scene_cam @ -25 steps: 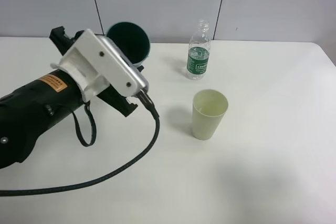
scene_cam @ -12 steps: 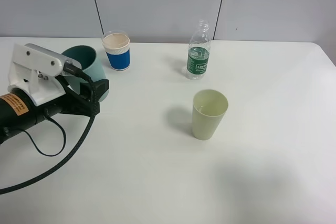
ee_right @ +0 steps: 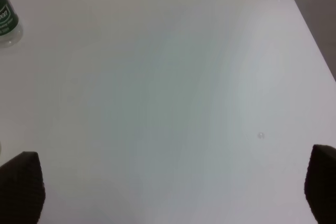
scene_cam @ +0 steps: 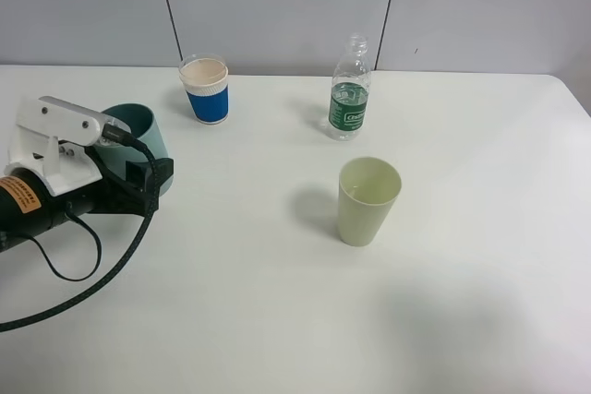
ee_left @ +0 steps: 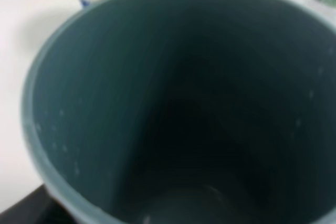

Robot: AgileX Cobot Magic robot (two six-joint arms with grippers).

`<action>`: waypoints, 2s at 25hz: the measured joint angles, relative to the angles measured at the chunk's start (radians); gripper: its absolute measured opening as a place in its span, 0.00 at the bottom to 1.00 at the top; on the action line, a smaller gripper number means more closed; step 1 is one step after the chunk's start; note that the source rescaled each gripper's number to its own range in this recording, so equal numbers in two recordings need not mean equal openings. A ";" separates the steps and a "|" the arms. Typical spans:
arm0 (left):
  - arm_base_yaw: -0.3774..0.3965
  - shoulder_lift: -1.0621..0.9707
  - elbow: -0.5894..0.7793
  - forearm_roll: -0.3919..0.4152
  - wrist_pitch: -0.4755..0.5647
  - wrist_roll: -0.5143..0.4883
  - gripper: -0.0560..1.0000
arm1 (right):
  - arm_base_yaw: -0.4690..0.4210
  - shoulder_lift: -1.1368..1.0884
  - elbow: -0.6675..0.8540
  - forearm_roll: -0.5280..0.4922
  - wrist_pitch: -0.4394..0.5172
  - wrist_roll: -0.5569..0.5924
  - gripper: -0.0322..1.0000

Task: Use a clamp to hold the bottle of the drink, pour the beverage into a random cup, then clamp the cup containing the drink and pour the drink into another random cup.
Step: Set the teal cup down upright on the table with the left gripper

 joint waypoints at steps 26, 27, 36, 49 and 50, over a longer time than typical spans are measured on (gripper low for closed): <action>0.125 0.390 -0.060 0.253 -0.285 0.000 0.06 | 0.000 0.000 0.000 0.000 0.000 0.000 0.99; 0.125 0.390 -0.060 0.253 -0.285 0.000 0.06 | 0.000 0.000 0.000 0.000 0.000 0.000 0.99; 0.125 0.390 -0.060 0.253 -0.285 0.000 0.06 | 0.000 0.000 0.000 0.000 0.000 0.000 0.99; 0.125 0.390 -0.059 0.252 -0.293 0.000 0.81 | 0.000 0.000 0.000 0.000 0.000 0.000 0.99; 0.125 0.390 -0.057 0.252 -0.293 0.000 0.81 | 0.000 0.000 0.000 0.000 0.000 0.000 0.99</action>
